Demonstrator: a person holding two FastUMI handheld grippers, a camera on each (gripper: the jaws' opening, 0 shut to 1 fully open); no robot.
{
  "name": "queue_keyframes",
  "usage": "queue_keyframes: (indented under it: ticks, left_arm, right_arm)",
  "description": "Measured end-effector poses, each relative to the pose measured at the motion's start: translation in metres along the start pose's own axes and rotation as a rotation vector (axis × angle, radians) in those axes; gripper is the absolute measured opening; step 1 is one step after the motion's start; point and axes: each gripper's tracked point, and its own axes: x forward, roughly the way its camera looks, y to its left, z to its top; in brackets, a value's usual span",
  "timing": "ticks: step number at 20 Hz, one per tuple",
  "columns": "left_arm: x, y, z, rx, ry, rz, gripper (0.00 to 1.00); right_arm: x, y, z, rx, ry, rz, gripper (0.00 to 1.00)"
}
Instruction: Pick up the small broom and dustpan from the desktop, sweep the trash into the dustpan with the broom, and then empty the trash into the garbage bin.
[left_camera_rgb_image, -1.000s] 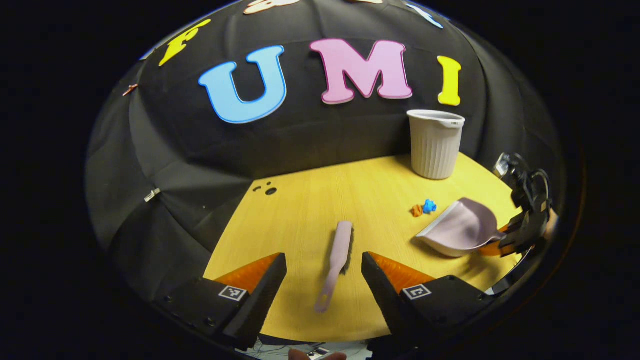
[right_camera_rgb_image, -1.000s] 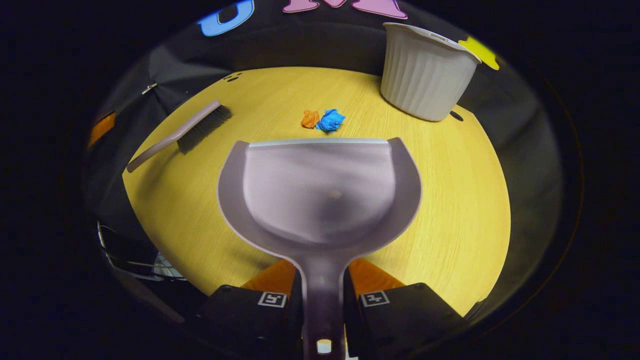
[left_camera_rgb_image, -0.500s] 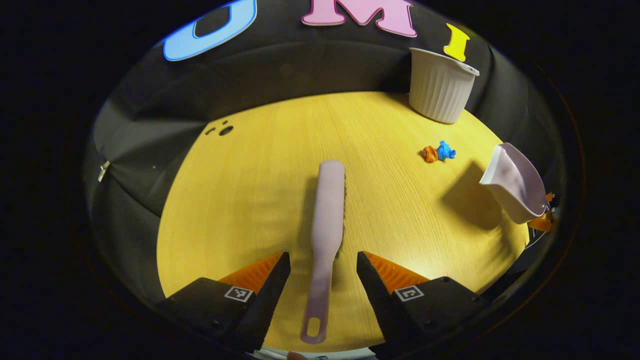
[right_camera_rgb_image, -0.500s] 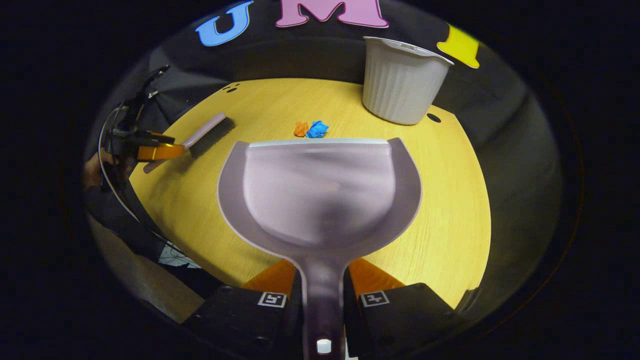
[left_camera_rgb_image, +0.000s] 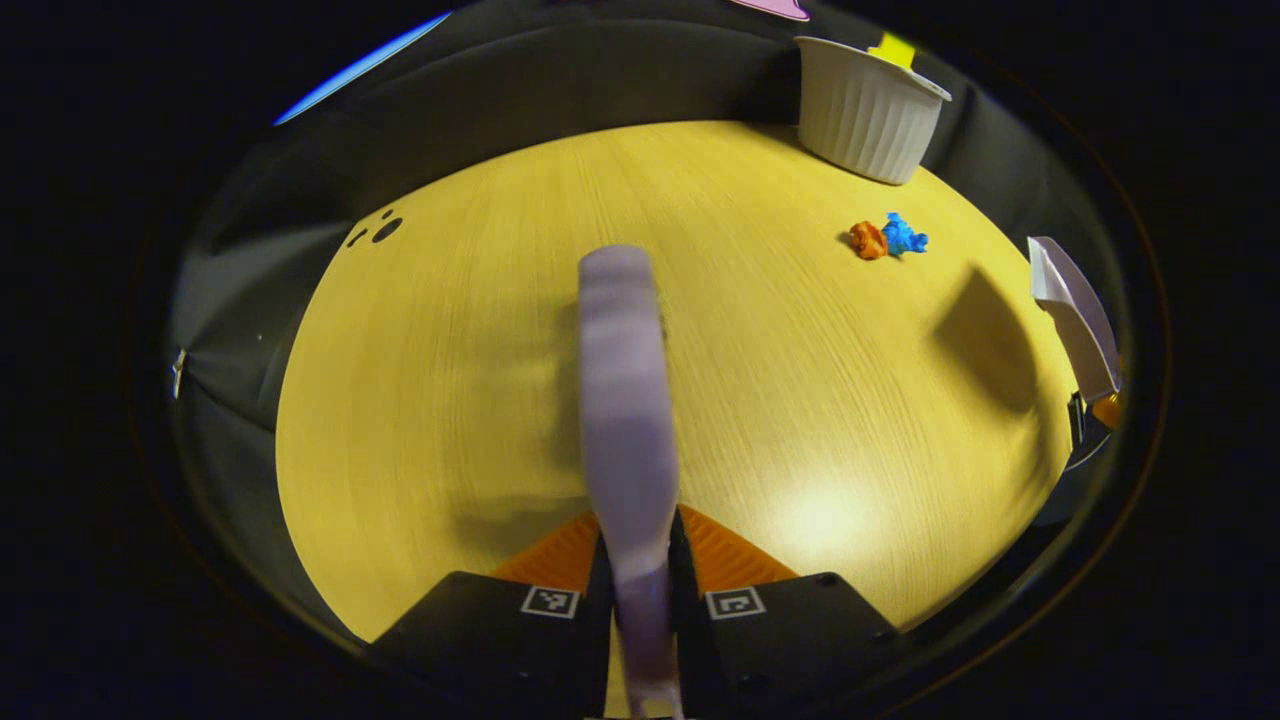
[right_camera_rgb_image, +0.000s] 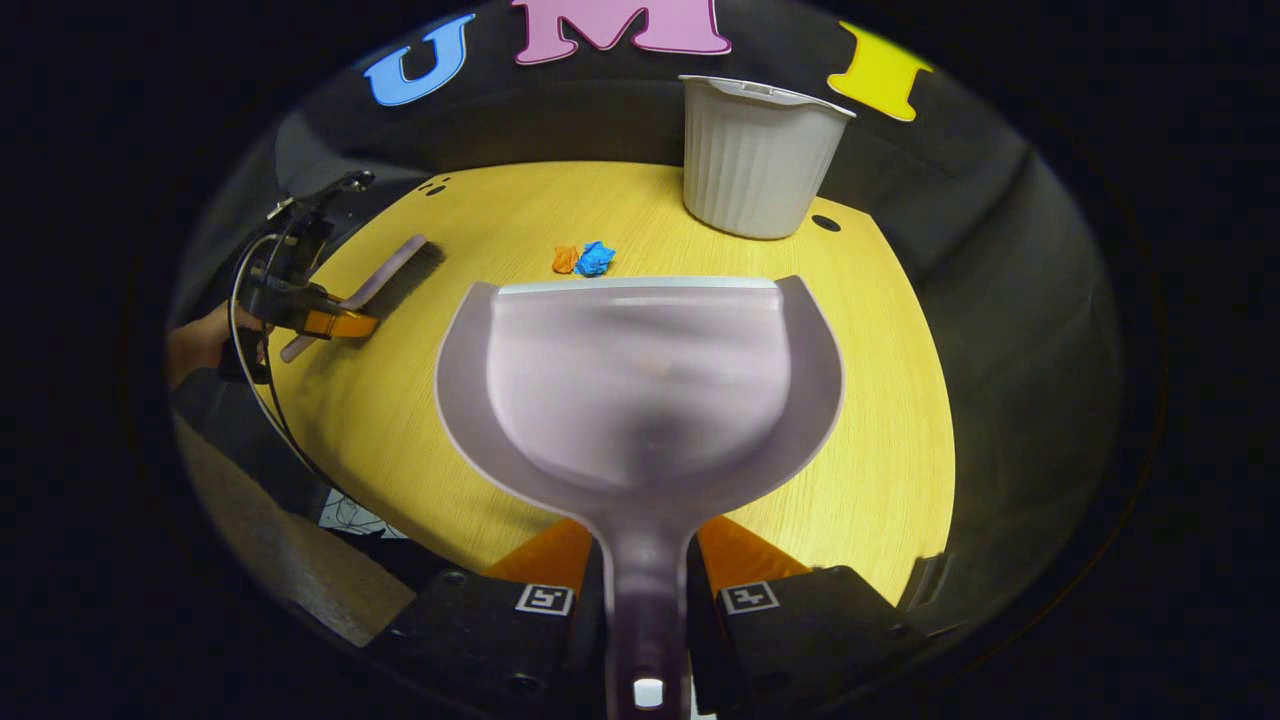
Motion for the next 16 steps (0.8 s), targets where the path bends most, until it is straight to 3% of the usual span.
queue_keyframes:
  ticks: [2, 3, 10, 16]
  left_arm:
    - [-0.005, -0.004, 0.013, 0.020, -0.039, -0.002, 0.26]
    - [-0.008, -0.006, 0.018, 0.022, -0.050, -0.009, 0.28]
    - [-0.026, -0.034, 0.094, 0.084, -0.161, -0.041, 0.27]
    - [0.004, -0.089, 0.140, 0.213, -0.144, -0.095, 0.27]
  right_arm:
    - [-0.001, 0.006, 0.004, -0.022, 0.035, 0.027, 0.34]
    - [0.000, 0.007, 0.003, -0.036, 0.069, 0.038, 0.39]
    - [0.009, 0.004, 0.019, -0.181, 0.198, 0.061, 0.39]
    - [0.028, -0.002, 0.022, -0.265, 0.279, 0.080, 0.39]
